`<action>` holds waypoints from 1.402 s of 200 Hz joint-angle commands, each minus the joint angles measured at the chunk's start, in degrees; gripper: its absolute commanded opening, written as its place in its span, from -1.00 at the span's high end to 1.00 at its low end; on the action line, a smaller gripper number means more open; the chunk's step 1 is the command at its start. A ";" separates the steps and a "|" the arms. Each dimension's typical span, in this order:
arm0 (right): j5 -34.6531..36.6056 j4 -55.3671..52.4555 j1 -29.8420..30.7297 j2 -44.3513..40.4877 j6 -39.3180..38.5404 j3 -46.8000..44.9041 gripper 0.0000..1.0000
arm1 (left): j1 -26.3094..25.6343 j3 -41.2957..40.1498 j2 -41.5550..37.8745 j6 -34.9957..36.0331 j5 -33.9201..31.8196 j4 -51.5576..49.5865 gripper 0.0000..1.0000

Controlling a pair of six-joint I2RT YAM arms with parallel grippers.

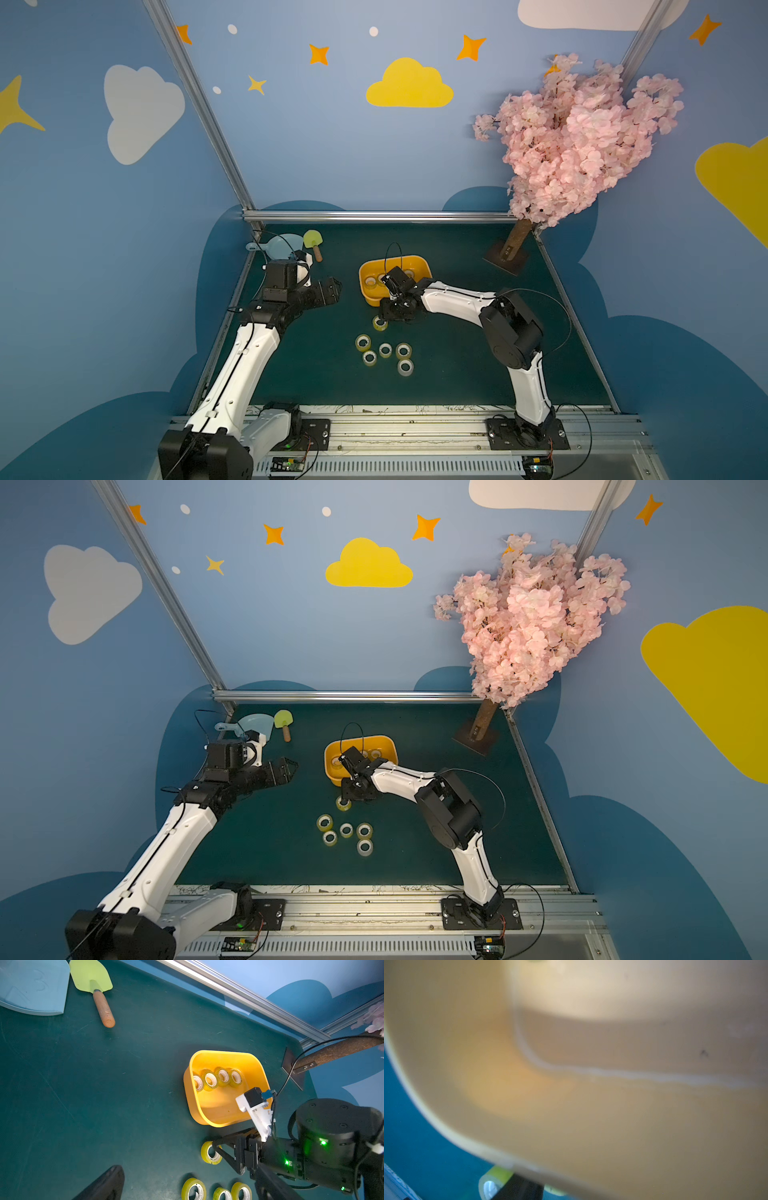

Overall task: Put the transparent tape into the storage box
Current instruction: Move the storage box to the center of the board, then pick up the tape at the center of the board.

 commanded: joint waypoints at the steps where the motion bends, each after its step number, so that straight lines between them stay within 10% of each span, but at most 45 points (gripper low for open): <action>1: 2.91 -3.11 1.18 -2.26 -1.28 -0.69 -0.09 | 0.19 0.08 -0.87 0.09 1.32 -0.20 -1.00; 135: 13.91 -12.89 4.54 0.01 -4.92 -2.21 0.31 | 0.10 -0.02 -0.61 0.36 0.58 -0.37 -1.00; 216: 12.48 -8.72 4.58 -14.39 -8.55 -11.74 1.00 | -0.52 -0.01 -0.34 0.81 0.41 -0.64 -1.00; 280: 10.04 -10.32 4.49 -26.03 -11.39 -13.34 1.00 | -0.61 -0.21 -1.05 0.98 -2.16 -0.47 -1.00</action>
